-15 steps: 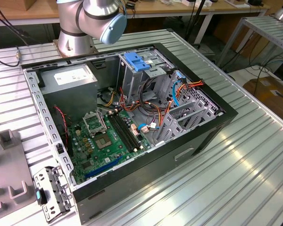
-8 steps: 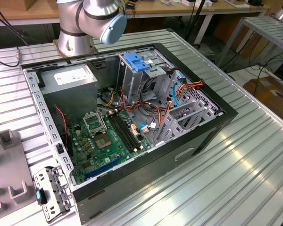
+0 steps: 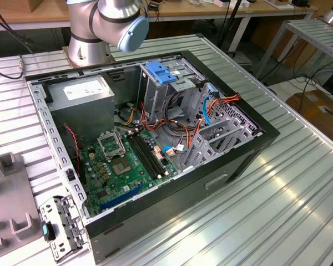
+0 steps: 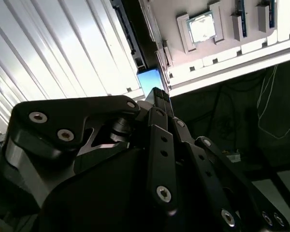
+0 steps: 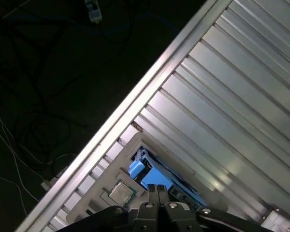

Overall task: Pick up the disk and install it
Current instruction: 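Pick up the disk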

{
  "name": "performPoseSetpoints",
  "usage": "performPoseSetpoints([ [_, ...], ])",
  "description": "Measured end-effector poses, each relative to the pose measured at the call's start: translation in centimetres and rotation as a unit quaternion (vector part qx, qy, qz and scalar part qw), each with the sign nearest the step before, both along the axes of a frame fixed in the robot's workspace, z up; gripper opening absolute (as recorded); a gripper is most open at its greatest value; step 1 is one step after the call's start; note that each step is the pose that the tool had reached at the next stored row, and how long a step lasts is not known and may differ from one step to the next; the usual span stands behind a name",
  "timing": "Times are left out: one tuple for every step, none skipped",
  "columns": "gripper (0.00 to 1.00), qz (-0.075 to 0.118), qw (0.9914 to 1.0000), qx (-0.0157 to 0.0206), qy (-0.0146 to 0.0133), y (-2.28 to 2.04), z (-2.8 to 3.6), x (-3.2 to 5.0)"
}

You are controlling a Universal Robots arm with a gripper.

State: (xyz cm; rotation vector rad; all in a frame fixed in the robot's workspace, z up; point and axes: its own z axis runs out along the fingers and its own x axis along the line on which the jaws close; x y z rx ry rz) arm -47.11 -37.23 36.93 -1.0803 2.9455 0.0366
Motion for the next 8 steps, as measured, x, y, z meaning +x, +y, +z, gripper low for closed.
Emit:
performPoseSetpoints([
  [0.11, 0.01, 0.99995, -0.0002, 0.0, 0.0, -0.01, 0.0],
  [0.11, 0.023, 0.99974, -0.0005, 0.0, 0.0, -0.03, 0.0],
  [0.11, 0.031, 0.99951, -0.0008, 0.0, 0.0, -0.04, 0.0],
  [0.11, 0.041, 0.99914, -0.001, 0.0, 0.0, -0.06, 0.0],
  [0.11, 0.051, 0.99867, -0.0013, 0.0, 0.0, -0.06, 0.0],
  [0.11, 0.066, 0.99782, -0.0019, 0.0, 0.0, -0.08, 0.0],
  [0.11, 0.076, 0.99707, -0.0023, 0.0, 0.0, -0.1, 0.0],
  [0.11, 0.084, 0.99644, -0.0025, 0.0001, 0.0, -0.11, 0.0],
])
